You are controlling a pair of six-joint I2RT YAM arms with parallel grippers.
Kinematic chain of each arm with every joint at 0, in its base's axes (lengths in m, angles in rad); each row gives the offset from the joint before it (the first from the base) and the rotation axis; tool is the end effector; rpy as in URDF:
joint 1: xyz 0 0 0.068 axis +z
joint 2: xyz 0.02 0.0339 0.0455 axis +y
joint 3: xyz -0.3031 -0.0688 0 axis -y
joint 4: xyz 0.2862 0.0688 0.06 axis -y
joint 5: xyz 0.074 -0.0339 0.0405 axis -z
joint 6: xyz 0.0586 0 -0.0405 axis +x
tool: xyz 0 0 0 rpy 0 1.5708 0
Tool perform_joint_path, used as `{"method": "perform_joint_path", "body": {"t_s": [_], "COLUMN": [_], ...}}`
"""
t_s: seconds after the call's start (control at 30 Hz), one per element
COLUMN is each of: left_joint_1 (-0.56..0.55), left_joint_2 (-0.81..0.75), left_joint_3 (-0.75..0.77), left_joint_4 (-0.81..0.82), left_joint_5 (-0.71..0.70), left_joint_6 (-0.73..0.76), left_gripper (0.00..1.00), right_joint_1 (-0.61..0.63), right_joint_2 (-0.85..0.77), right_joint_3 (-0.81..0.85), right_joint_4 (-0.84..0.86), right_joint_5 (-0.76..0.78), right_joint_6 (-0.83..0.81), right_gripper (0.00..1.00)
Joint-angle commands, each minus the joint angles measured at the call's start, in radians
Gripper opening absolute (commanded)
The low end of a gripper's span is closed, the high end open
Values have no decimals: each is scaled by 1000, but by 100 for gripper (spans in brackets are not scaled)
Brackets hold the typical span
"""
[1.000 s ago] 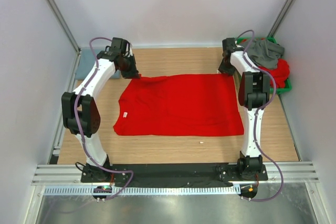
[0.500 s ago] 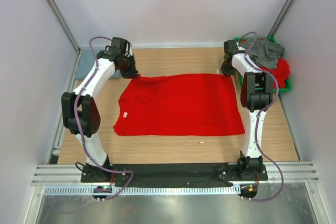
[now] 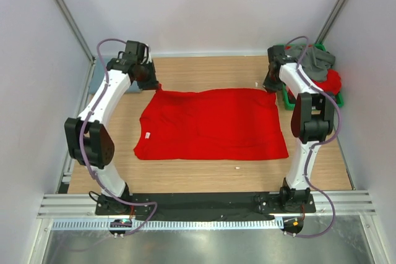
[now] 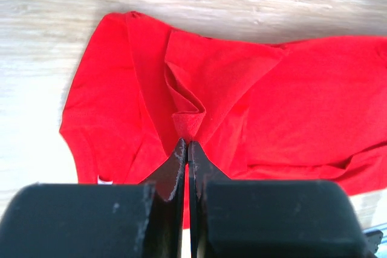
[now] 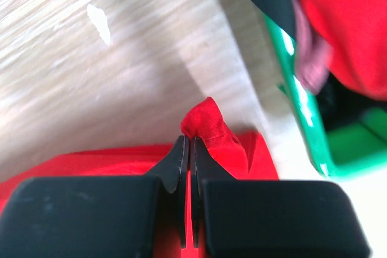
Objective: Fold and stack the t-shirts
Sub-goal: Fold the tshirt
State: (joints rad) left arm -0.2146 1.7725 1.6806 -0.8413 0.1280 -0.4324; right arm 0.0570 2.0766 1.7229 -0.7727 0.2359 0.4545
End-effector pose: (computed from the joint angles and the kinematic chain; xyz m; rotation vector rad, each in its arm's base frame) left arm 0.4380 -0.1031 0.3378 -0.2230 2.5353 -0.4216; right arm 0.5124 0.0155 0.2175 0.5928 2.5838 -0.1524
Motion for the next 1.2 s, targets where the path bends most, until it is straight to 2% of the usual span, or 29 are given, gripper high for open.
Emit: {"method": "perform_joint_path", "body": {"t_s": [0.0,0.6,1.17], "left_joint_1": [3,-34,-40], "left_joint_2": [-100,-384,-482], "left_joint_3": [-45,-265,-450], "left_joint_4": [-19,-81,-120], "left_joint_5": [-11,-13,-28], "left_joint_6": [14,-11,17], "left_gripper": [0,0,0], "right_joint_1": [4,3,3], "right_joint_2": [-128,-368,-464], "right_joint_3": [-49,-381,-529], "right_joint_4": [-5,42,52], "right_joint_5": [5,16,97], "right_joint_6": [-19,-11,-23], "right_gripper": [1,1,1]}}
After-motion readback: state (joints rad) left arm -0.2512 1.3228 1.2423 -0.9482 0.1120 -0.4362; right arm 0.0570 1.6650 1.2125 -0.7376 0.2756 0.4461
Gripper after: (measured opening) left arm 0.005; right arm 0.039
